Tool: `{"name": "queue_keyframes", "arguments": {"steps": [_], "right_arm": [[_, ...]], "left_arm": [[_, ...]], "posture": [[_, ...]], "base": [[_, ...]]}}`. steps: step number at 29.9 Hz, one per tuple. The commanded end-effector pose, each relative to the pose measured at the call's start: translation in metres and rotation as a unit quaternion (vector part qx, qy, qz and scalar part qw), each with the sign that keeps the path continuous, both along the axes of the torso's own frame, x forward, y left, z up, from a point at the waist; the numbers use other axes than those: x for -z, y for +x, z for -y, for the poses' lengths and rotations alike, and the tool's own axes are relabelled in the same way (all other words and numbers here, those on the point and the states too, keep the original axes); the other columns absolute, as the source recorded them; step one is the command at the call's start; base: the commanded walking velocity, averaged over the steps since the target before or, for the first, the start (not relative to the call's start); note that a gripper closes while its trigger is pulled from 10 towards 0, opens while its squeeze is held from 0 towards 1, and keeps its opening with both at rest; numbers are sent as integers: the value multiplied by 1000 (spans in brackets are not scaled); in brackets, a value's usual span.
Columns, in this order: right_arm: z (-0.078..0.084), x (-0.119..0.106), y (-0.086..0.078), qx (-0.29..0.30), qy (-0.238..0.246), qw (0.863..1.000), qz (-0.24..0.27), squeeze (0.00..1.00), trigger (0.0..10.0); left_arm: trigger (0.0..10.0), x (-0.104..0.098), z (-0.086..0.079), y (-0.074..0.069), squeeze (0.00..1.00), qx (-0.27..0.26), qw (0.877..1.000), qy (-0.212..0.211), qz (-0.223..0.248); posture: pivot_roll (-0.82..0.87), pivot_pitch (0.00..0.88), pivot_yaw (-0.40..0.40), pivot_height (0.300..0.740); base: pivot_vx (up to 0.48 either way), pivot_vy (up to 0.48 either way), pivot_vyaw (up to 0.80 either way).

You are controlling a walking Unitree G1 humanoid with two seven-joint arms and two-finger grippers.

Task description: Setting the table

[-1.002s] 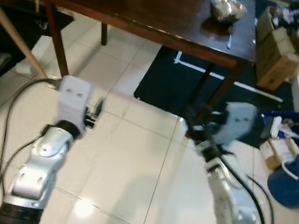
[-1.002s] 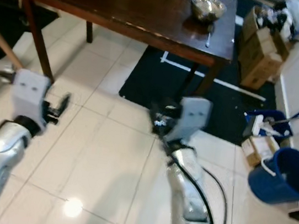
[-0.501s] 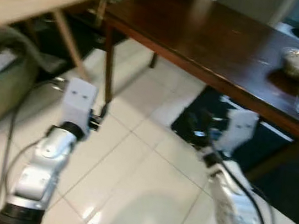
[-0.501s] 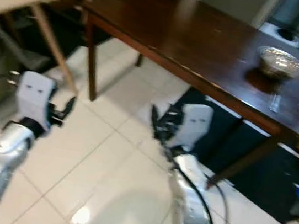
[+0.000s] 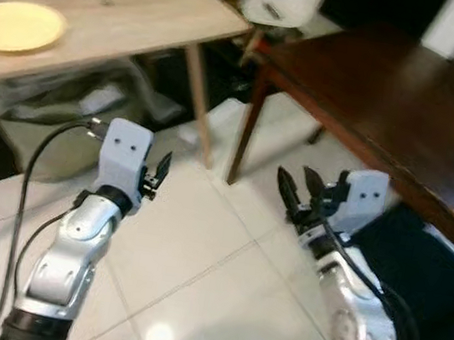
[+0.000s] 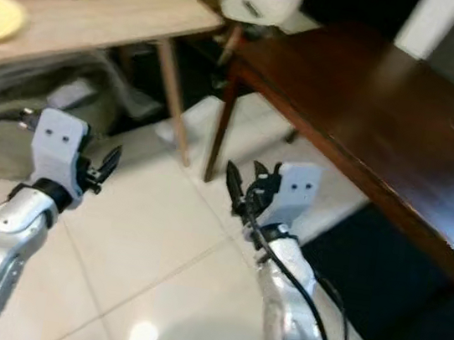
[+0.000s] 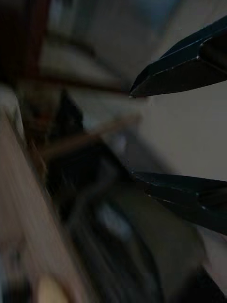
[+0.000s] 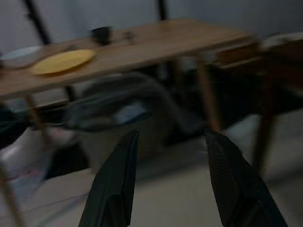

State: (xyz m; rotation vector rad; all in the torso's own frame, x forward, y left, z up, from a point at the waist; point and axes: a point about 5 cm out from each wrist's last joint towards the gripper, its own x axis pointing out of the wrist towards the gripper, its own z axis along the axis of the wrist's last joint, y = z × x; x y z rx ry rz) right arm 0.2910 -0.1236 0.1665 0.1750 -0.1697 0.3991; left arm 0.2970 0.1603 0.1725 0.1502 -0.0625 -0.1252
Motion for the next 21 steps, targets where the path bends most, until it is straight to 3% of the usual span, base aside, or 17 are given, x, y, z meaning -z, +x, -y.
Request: {"name": "queue_keyframes", "arguments": {"steps": [1,8,13,21], "right_arm": [[8,1,-2,10,8,1000,-7,0,10000],[14,-1,3,24,32,999,-13,0,10000],[23,-7,6,48,87,995,-18,0,10000],[32,-9,9,72,96,993,-17,0,10000]], "left_arm": [[10000,3,7,-1,0,10,1000,0,-5],[10000,2,8,0,0,8,1000,0,-4],[10000,1,7,2,0,6,1000,-1,-2],[10000,0,9,3,0,5,1000,-1,0]], "posture": [[-117,52,2,740],[-115,54,3,740],[-114,54,2,740],[-114,54,2,740]], "base": [[401,0,781],[401,0,774],[398,0,0],[401,0,0]]}}
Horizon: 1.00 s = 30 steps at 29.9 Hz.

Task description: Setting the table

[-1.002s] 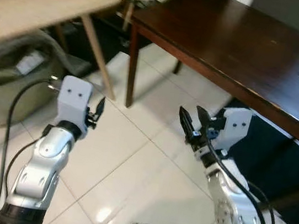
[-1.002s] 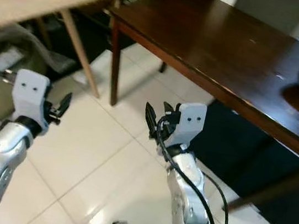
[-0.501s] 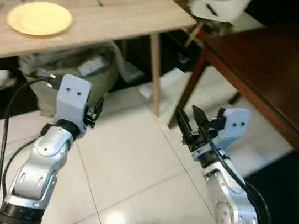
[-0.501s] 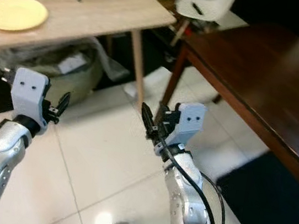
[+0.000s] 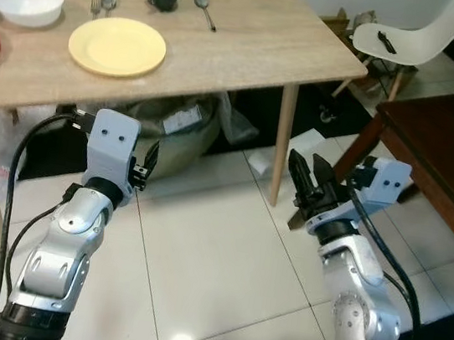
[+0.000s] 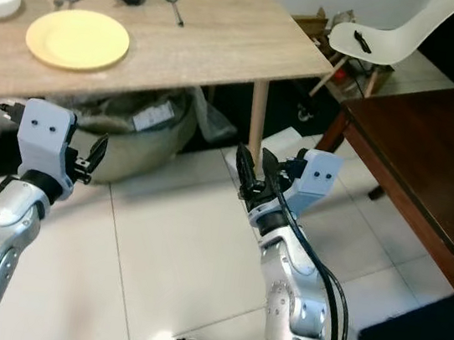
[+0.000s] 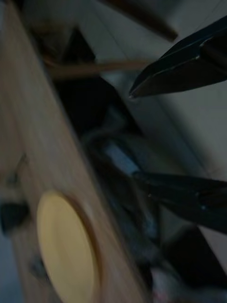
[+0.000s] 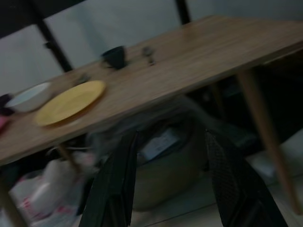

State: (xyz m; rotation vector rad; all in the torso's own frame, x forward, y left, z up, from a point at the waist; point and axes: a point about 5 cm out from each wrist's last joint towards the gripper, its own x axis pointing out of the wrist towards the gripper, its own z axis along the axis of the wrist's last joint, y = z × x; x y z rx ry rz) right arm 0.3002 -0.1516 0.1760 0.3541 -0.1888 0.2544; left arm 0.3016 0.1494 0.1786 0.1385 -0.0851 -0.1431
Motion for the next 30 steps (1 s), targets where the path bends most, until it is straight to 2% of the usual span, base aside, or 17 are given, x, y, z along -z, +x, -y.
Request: {"name": "queue_keyframes", "arguments": {"steps": [1,11,19,30], "right_arm": [[4,0,0,11,3,1000,-3,0,10000],[10,0,2,34,8,999,-7,0,10000],[8,-6,2,27,6,1000,7,0,10000],[7,-6,3,26,5,1000,8,0,10000]], "left_arm": [[10000,6,-2,-1,0,-5,1000,5,-10],[10000,3,-3,1,0,-3,1000,9,-4],[10000,-2,-3,3,0,-2,1000,25,16],[10000,-3,-2,5,0,-1,1000,23,19]], "posture": [[-114,54,2,740],[-117,51,7,740],[-117,44,6,740],[-118,38,8,740]], "base": [[405,0,0],[412,0,0],[464,0,0],[480,0,0]]}}
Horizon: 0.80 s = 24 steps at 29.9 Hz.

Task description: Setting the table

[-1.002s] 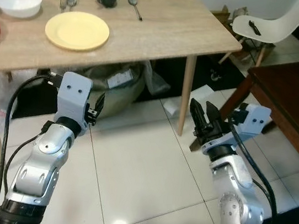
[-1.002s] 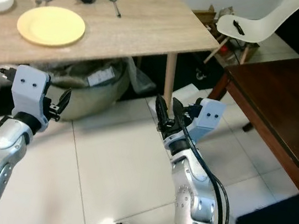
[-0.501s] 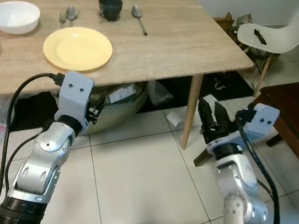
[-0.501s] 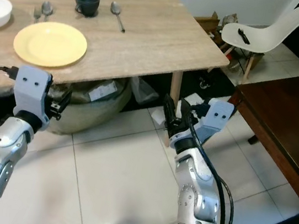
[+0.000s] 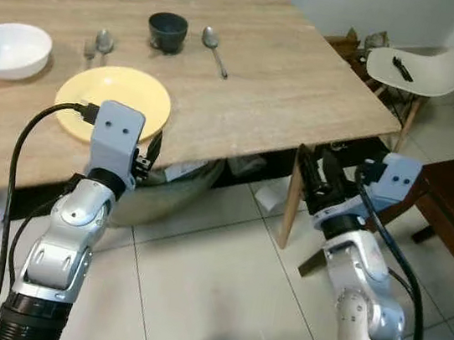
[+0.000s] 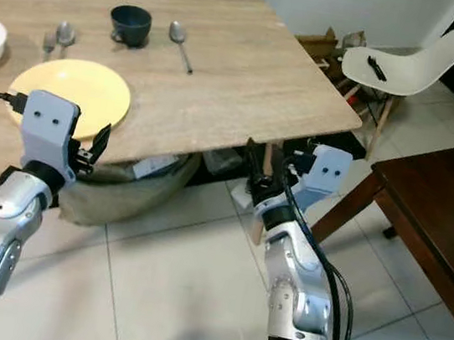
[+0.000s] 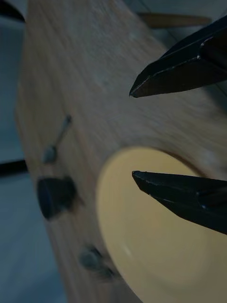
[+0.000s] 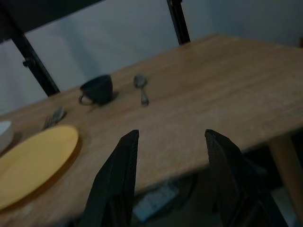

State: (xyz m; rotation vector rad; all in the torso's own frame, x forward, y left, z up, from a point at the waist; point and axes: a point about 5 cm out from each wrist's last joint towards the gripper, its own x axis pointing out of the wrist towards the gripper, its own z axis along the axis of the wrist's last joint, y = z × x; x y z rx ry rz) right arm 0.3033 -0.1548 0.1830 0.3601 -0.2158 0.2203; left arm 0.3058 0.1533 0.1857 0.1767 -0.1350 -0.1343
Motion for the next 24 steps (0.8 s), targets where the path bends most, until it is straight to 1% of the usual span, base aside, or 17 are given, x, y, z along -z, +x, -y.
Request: {"name": "queue_keyframes", "arguments": {"steps": [1,15,24], "right_arm": [[3,1,-1,7,-1,1000,-2,0,10000],[1,1,-1,2,-2,1000,-2,0,10000],[-1,-2,0,-13,-2,1000,7,0,10000]], "left_arm": [[10000,4,2,1,0,2,1000,6,-7],[10000,0,2,2,0,4,1000,10,5],[10000,-7,1,1,0,5,999,22,24]], "posture": [[-119,37,7,740],[-119,38,7,740],[-112,48,9,740]], "base": [[480,0,0],[480,0,0],[480,0,0]]}}
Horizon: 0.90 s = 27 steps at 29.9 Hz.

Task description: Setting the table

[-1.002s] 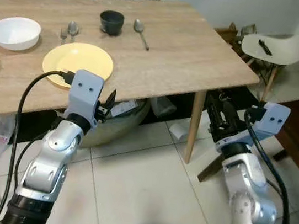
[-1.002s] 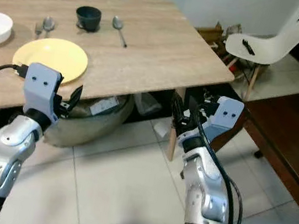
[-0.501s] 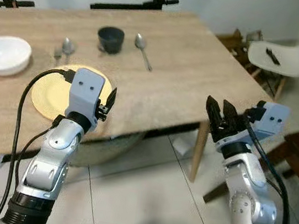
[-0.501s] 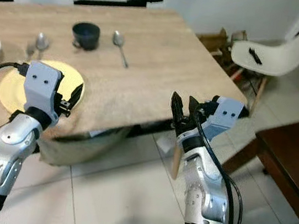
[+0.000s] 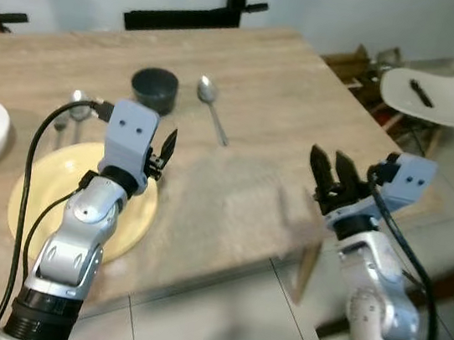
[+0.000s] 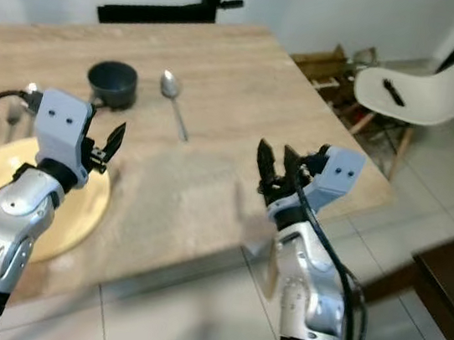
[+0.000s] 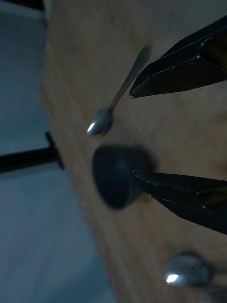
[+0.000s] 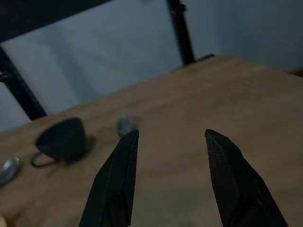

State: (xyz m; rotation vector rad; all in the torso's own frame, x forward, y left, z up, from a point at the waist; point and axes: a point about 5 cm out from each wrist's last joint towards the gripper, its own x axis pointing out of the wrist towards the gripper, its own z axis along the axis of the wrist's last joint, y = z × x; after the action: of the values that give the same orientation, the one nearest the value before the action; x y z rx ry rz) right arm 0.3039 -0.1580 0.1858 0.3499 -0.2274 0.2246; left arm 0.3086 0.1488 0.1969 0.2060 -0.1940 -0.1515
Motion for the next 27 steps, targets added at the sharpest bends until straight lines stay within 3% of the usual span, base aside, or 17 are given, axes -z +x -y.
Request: {"name": "queue_keyframes", "arguments": {"steps": [1,5,14,19,23,27], "right_arm": [[-6,0,0,-20,2,1000,1,0,10000],[-8,-1,1,-40,-1,999,3,0,10000],[-22,-3,10,-99,-27,995,-1,0,10000],[-34,1,13,-141,-37,989,-15,0,10000],[-48,10,21,-191,-100,976,-42,0,10000],[-50,13,29,-199,-119,971,-55,0,10000]], "left_arm": [[10000,3,-3,-2,0,-4,1000,11,-1],[10000,-1,-1,-3,0,1,1000,16,11],[10000,-16,0,-13,0,41,997,42,46],[10000,-22,-2,-16,0,71,995,54,39],[10000,-31,-6,-23,0,135,989,54,4],[10000,-36,-8,-28,0,161,985,60,-8]], "posture": [[-110,48,8,740],[-109,49,8,740],[-89,57,5,740],[-82,63,8,740],[-62,82,19,740],[-47,91,22,740]], "base": [[480,0,0],[405,0,0],[0,0,0],[0,0,0],[0,0,0],[0,0,0]]}}
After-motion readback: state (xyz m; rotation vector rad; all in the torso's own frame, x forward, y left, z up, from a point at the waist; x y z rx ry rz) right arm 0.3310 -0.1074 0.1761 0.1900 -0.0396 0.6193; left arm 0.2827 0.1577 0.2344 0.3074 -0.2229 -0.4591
